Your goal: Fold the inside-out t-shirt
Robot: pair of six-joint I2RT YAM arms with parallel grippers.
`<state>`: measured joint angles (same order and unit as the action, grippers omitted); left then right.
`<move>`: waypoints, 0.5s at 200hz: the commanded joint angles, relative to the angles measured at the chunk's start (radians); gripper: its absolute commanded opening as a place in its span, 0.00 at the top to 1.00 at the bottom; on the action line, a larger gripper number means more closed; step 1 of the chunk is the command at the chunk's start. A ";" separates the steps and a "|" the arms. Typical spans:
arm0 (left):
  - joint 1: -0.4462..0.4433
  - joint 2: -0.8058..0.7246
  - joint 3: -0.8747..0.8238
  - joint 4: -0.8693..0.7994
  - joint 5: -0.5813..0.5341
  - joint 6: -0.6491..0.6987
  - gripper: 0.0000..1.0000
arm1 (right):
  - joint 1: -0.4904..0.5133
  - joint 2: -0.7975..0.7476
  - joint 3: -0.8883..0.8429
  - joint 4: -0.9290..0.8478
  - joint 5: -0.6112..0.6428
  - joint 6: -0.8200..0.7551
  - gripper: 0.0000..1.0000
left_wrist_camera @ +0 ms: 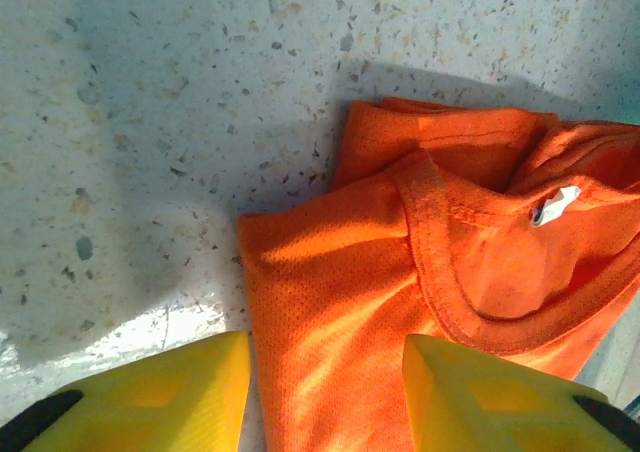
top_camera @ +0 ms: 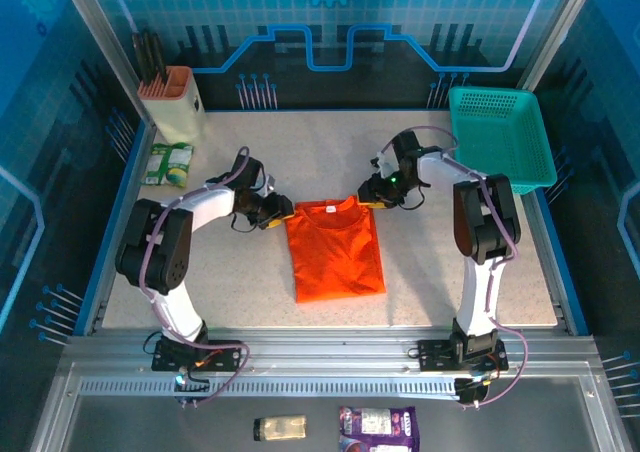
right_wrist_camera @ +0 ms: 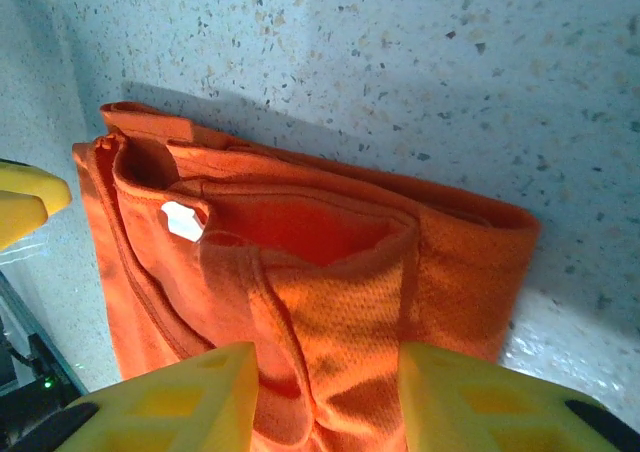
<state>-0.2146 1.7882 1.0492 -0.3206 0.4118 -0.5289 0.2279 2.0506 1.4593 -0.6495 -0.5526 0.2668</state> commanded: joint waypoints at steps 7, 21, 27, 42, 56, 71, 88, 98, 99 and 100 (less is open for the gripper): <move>0.014 0.049 -0.007 0.041 0.056 -0.029 0.54 | -0.008 0.045 0.035 -0.015 -0.060 -0.021 0.58; 0.013 0.067 -0.005 0.052 0.066 -0.037 0.54 | -0.007 0.054 0.040 -0.015 -0.070 -0.024 0.59; 0.014 0.075 -0.003 0.060 0.072 -0.041 0.54 | -0.008 0.054 0.040 -0.013 -0.071 -0.023 0.60; 0.014 0.094 0.001 0.075 0.086 -0.045 0.54 | -0.008 0.054 0.042 -0.015 -0.070 -0.023 0.65; 0.013 0.108 0.007 0.086 0.096 -0.049 0.56 | -0.008 0.051 0.040 -0.015 -0.069 -0.021 0.70; 0.014 0.112 0.012 0.092 0.096 -0.049 0.59 | -0.010 0.049 0.040 -0.016 -0.070 -0.018 0.74; 0.014 0.115 0.011 0.108 0.089 -0.048 0.62 | -0.009 0.045 0.040 -0.015 -0.069 -0.015 0.78; 0.014 0.115 0.011 0.118 0.077 -0.048 0.62 | -0.010 0.045 0.038 -0.012 -0.062 -0.013 0.78; 0.014 0.115 0.011 0.119 0.076 -0.048 0.62 | -0.009 0.045 0.039 -0.013 -0.062 -0.012 0.78; 0.014 0.115 0.011 0.120 0.074 -0.048 0.62 | -0.009 0.045 0.038 -0.012 -0.062 -0.012 0.78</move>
<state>-0.1989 1.8778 1.0504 -0.2623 0.4736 -0.5758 0.2279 2.0884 1.4769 -0.6502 -0.5949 0.2573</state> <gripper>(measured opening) 0.380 0.224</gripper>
